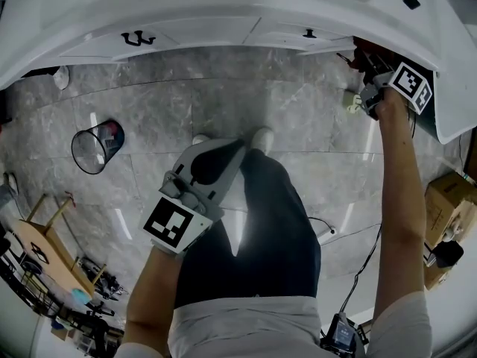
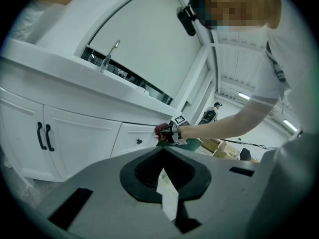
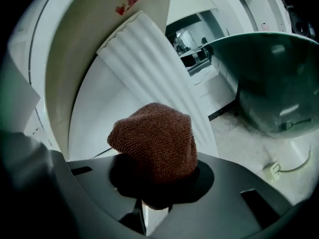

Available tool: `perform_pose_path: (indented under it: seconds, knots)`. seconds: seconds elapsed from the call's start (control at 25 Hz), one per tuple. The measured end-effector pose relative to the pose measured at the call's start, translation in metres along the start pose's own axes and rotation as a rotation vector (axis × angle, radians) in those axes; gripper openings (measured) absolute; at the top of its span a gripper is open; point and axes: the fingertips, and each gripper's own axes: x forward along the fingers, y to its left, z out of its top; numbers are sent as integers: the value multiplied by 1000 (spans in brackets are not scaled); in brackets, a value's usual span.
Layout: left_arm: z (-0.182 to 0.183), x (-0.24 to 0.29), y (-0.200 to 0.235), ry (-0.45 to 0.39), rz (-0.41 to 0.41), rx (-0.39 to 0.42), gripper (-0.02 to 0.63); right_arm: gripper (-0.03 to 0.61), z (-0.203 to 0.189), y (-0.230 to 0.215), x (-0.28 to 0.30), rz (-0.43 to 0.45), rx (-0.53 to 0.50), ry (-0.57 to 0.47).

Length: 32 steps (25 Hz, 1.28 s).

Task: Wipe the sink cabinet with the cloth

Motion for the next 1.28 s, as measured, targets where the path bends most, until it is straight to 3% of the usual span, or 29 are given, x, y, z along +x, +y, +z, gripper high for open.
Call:
perform_pose_path:
  seconds: [0.96,1.28]
  knots:
    - [-8,-55,21,-59,78,-56,11,97,-78,172,69,239,-23,115]
    - [-14,-68,30,-82,99,-80,11,97,-104,215,89,280,-30,142]
